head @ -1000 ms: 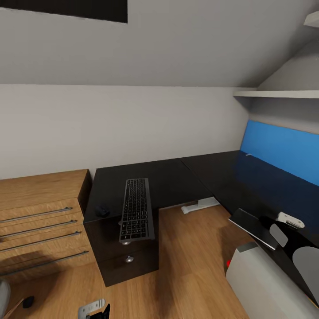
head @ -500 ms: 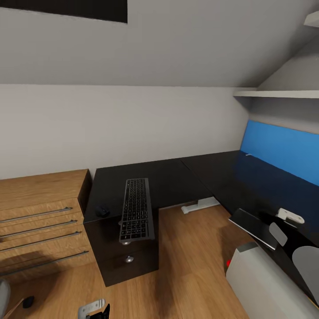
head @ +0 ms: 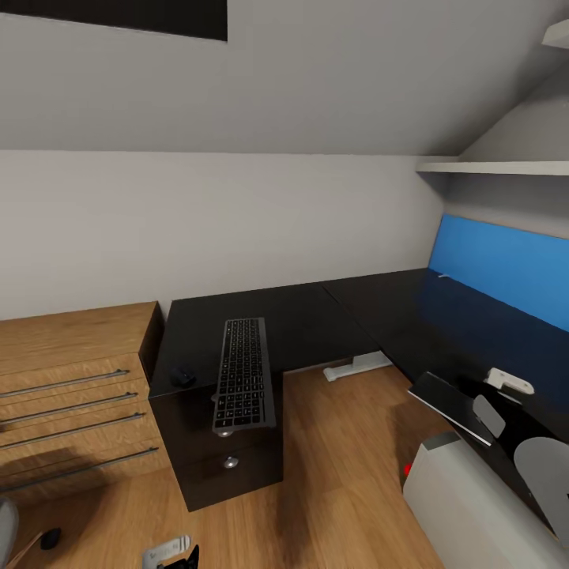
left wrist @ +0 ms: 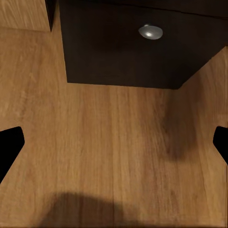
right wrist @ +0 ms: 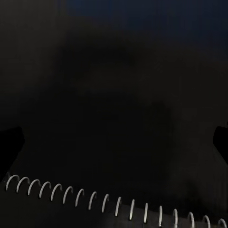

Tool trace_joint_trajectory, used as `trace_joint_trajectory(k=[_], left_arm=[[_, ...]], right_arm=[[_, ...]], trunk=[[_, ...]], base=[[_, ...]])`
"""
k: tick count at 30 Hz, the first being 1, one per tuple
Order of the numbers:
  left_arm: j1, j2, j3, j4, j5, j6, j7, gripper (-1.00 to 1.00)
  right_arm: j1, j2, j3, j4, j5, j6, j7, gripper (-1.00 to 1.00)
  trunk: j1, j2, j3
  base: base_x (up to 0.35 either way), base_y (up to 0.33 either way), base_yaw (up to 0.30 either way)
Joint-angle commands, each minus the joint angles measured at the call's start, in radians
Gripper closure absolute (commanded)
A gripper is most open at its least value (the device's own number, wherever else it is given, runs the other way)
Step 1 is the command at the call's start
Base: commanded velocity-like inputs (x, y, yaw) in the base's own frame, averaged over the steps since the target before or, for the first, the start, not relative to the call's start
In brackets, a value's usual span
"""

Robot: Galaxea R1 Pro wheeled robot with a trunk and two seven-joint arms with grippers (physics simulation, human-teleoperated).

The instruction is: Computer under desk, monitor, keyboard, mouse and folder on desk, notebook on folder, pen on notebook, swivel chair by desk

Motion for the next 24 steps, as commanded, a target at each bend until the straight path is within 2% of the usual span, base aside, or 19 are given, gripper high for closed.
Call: trace_joint_trajectory(k=[1, 5, 11, 18, 24], left_arm=[[-0.001, -0.004, -0.007, 0.000, 0.010, -0.006, 0.009, -1.00], [-0.001, -0.011, -0.007, 0.001, 0.011, -0.006, 0.009, -1.00], [-0.001, -0.006, -0.009, 0.006, 0.009, -0.006, 0.009, -1.00], [-0.001, -0.006, -0.010, 0.006, 0.009, -0.006, 0.009, -1.00], [-0.001, -0.006, -0.010, 0.007, 0.011, -0.006, 0.009, -1.00]], right_arm=[[0.000, 0.006, 0.000, -0.002, -0.003, 0.005, -0.004, -1.00], [-0.001, 0.028, 0.000, -0.003, -0.002, 0.005, -0.004, -1.00], [0.000, 0.056, -0.003, -0.016, 0.004, 0.006, -0.005, -1.00], [0.000, 0.058, -0.003, -0.017, 0.005, 0.006, -0.005, -1.00], [0.000, 0.058, -0.003, -0.018, 0.005, 0.006, -0.005, -1.00]], trunk=[[0.000, 0.000, -0.001], [0.000, 0.000, -0.001], [0.000, 0.000, -0.001], [0.000, 0.000, -0.001], [0.000, 0.000, -0.001]], base=[[0.000, 0.000, 0.000], [0.000, 0.000, 0.000], [0.000, 0.000, 0.000], [0.003, 0.000, 0.000], [0.108, 0.000, 0.000]])
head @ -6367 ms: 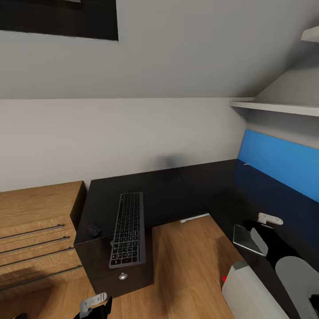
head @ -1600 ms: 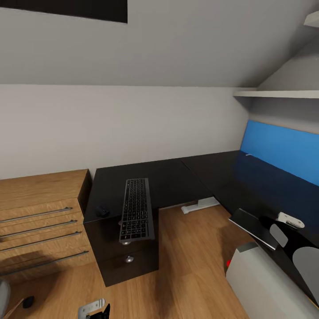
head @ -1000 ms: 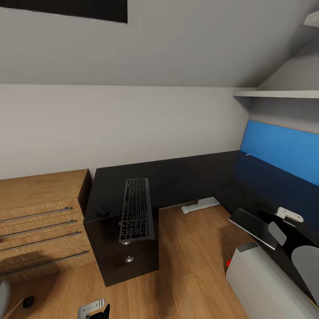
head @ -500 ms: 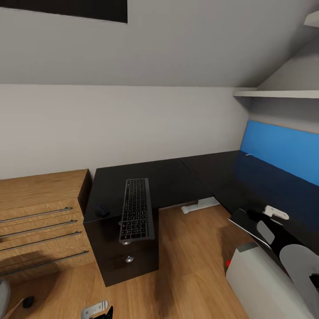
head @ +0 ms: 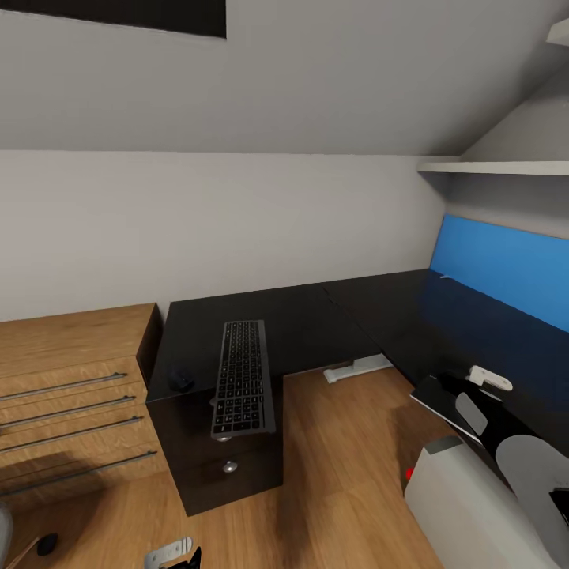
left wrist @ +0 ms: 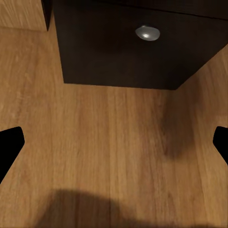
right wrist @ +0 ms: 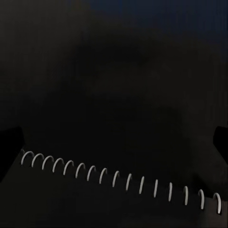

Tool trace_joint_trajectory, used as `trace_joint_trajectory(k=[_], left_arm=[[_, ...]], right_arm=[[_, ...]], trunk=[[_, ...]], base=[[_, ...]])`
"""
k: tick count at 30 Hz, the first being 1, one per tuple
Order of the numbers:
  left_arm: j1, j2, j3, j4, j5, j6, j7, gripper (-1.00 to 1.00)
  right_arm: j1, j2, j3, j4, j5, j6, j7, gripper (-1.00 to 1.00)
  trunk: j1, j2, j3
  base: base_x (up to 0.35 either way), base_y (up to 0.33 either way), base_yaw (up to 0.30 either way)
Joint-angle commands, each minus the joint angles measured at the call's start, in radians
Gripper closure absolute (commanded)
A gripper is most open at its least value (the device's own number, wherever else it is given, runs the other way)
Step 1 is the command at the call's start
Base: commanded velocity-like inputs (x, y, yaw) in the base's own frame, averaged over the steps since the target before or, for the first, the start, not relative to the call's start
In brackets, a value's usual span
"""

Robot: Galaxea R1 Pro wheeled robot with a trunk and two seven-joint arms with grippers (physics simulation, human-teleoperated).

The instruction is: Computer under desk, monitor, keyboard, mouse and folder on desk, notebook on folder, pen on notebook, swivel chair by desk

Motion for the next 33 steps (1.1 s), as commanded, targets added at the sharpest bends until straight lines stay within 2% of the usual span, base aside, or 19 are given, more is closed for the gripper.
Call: trace_joint_trajectory(k=[1, 13, 24, 33], left_arm=[[-0.001, 0.002, -0.007, 0.000, 0.011, -0.005, 0.009, -1.00], [-0.001, 0.002, -0.007, 0.000, 0.012, -0.005, 0.009, -1.00], [-0.001, 0.002, -0.007, 0.000, 0.012, -0.005, 0.009, -1.00], [-0.001, 0.002, -0.009, 0.002, 0.012, -0.005, 0.008, -1.00]], right_arm=[[0.000, 0.000, 0.000, -0.002, -0.003, 0.005, -0.004, -1.00], [0.000, 0.001, 0.000, -0.002, -0.003, 0.005, -0.004, -1.00], [0.000, 0.001, 0.000, -0.004, -0.003, 0.006, -0.004, -1.00], [0.000, 0.000, 0.002, -0.003, -0.003, 0.011, -0.006, -1.00]], trunk=[[0.000, 0.000, -0.001], [0.000, 0.000, -0.001], [0.000, 0.000, -0.001], [0.000, 0.000, -0.001]], base=[[0.019, 0.000, 0.000], [0.008, 0.000, 0.000], [0.094, 0.000, 0.000], [0.239, 0.000, 0.000]])
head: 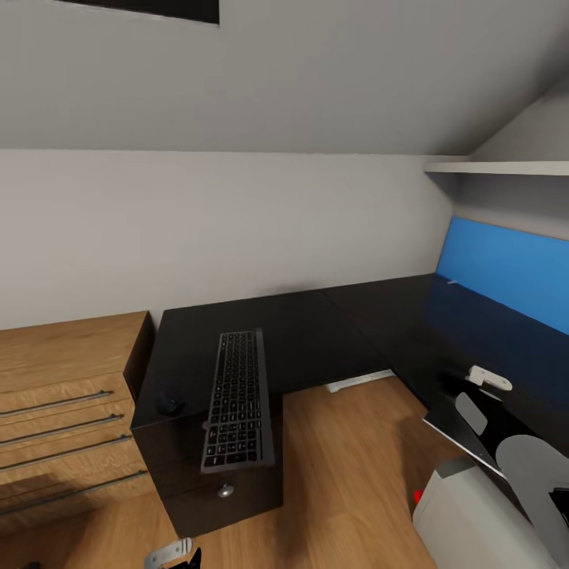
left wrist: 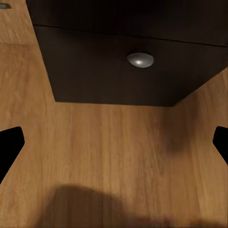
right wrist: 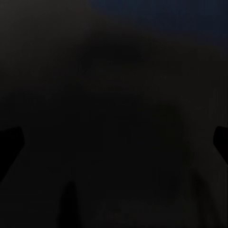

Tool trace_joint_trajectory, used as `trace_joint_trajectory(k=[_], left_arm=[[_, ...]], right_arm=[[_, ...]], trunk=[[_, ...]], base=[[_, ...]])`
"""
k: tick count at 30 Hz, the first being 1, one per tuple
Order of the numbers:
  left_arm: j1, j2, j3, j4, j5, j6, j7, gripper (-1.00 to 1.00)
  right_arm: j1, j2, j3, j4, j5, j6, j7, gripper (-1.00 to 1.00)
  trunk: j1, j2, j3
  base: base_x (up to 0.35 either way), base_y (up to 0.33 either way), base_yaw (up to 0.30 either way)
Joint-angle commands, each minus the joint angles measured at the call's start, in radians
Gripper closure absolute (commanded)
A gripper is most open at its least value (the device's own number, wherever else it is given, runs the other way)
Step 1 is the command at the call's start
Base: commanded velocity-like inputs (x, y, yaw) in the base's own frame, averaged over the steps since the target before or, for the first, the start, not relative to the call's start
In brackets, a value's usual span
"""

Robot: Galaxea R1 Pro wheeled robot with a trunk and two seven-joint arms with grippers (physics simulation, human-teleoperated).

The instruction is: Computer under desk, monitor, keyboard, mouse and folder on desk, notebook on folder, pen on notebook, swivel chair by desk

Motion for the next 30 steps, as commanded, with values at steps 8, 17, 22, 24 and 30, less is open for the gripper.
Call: trace_joint_trajectory(k=[8, 17, 22, 24, 30], left_arm=[[-0.001, 0.002, -0.008, 0.023, 0.011, -0.005, 0.010, -1.00], [-0.001, 0.002, -0.008, 0.033, 0.008, -0.006, 0.010, -1.00], [-0.001, 0.002, -0.008, 0.033, 0.007, -0.005, 0.010, -1.00], [-0.001, 0.002, -0.008, 0.033, 0.007, -0.006, 0.010, -1.00], [-0.001, 0.002, -0.008, 0.033, 0.007, -0.006, 0.010, -1.00]], right_arm=[[0.000, 0.000, 0.000, -0.002, -0.002, 0.027, -0.007, -1.00], [0.000, -0.003, -0.001, -0.002, -0.001, 0.160, -0.087, -1.00], [-0.001, -0.003, -0.001, -0.001, 0.002, 0.175, -0.123, -1.00], [-0.001, -0.002, 0.000, -0.001, 0.007, 0.180, -0.127, -1.00], [-0.001, -0.001, -0.001, -0.003, 0.045, 0.210, -0.133, -1.00]], trunk=[[0.000, 0.000, -0.001], [0.000, 0.000, -0.001], [0.000, 0.000, -0.001], [0.000, 0.000, -0.001], [0.000, 0.000, -0.001]], base=[[0.134, 0.000, 0.000], [0.010, 0.000, 0.000], [0.000, 0.000, 0.000], [0.000, 0.000, 0.000], [0.000, 0.000, 0.000]])
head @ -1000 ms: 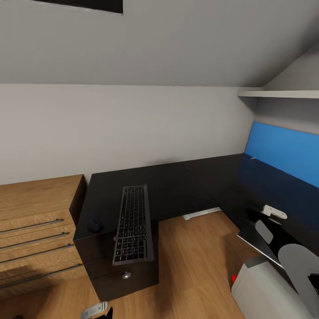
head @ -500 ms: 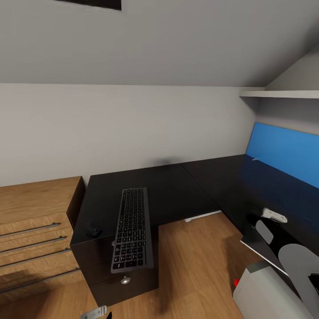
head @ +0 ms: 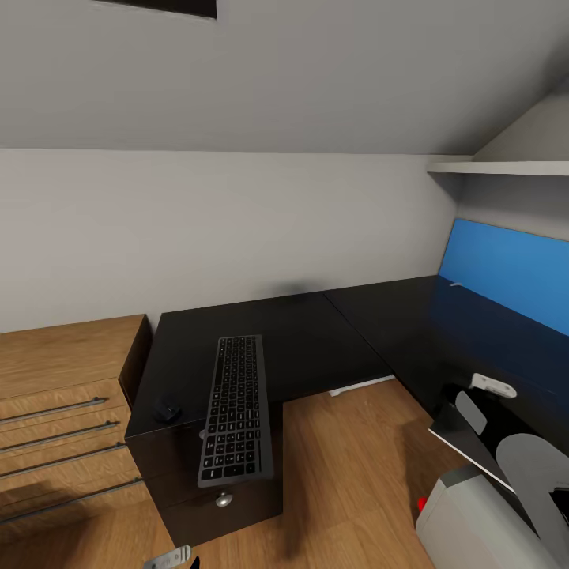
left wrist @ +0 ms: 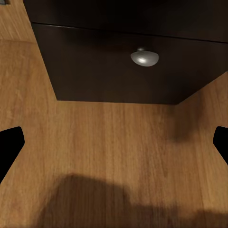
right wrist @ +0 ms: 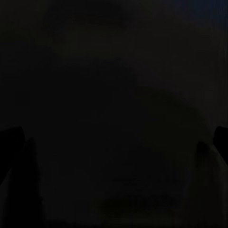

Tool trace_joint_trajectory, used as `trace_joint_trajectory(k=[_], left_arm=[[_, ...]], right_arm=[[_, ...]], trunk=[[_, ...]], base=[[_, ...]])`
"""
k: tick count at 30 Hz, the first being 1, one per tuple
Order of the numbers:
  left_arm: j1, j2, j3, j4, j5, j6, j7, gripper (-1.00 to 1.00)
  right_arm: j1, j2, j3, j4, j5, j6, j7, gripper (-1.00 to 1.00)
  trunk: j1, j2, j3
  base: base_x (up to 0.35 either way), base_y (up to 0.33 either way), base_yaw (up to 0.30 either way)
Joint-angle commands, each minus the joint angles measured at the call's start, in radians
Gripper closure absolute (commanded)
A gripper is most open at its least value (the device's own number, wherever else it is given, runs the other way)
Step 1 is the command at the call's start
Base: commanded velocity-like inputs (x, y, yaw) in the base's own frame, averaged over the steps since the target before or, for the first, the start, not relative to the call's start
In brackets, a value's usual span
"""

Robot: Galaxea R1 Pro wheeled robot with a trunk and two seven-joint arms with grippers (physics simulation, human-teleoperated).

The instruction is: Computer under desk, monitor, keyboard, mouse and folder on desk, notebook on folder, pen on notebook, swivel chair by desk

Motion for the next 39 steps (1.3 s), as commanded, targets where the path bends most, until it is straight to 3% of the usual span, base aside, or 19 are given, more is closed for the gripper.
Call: trace_joint_trajectory(k=[1, 39], left_arm=[[-0.001, 0.002, -0.009, 0.000, 0.010, -0.006, 0.009, -1.00], [-0.001, 0.002, -0.009, 0.000, 0.010, -0.007, 0.007, -1.00]], right_arm=[[0.000, 0.001, -0.001, 0.013, -0.006, 0.015, -0.003, -1.00], [0.001, 0.003, 0.002, 0.013, -0.003, 0.015, -0.002, -1.00]], trunk=[[0.000, 0.000, -0.001], [0.000, 0.000, -0.001]], base=[[-0.026, 0.000, 0.000], [-0.069, 0.011, 0.000]])
